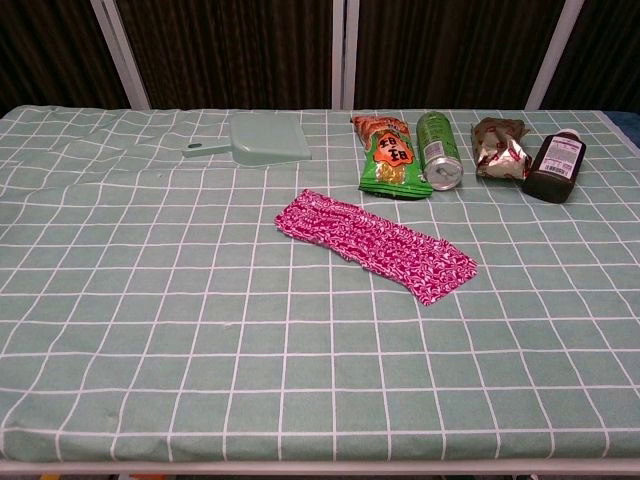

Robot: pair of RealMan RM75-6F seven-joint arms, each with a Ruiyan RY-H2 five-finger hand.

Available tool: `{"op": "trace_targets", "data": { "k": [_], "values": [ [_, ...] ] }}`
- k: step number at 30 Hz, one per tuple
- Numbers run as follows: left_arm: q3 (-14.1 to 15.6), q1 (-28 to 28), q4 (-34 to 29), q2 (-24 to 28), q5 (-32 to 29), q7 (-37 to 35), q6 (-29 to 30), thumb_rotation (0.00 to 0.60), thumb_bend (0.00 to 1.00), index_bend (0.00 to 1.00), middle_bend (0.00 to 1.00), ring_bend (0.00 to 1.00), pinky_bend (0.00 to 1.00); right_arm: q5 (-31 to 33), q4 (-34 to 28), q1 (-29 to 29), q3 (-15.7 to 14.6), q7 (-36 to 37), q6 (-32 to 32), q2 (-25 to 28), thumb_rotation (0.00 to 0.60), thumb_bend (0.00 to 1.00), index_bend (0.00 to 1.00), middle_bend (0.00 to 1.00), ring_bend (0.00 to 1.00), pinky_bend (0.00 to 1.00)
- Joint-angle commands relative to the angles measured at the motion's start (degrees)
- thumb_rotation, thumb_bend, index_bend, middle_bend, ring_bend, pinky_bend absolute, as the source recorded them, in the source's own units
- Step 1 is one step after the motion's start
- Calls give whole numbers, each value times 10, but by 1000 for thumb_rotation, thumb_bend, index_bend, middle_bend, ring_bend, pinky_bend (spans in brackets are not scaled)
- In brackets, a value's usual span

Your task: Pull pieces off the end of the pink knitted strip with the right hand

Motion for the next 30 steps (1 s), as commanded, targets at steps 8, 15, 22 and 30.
{"op": "trace_targets", "data": {
  "k": [8, 15, 22, 30],
  "values": [
    [5, 4, 3, 2, 3, -4, 2, 600, 146, 174, 155, 100, 275, -2, 0, 3, -1, -1, -5, 0, 600, 132, 0, 7, 0, 57],
    [4, 1, -3, 10, 4, 0, 0, 600, 145, 175, 155, 100, 275, -7, -3, 7, 0, -3, -6, -2, 600, 140, 0, 14, 0, 57],
    [6, 3, 6, -2, 1, -7, -1, 600, 145, 175, 155, 100, 275, -7, 0, 9, -1, 2, -10, 4, 600, 144, 0, 19, 0, 57],
    [5, 0, 10, -6, 1, -4, -3, 600, 145, 175, 155, 100, 275, -3, -4, 17, 2, 8, -20, 2, 600, 187, 0, 60, 67, 125]
  ]
}}
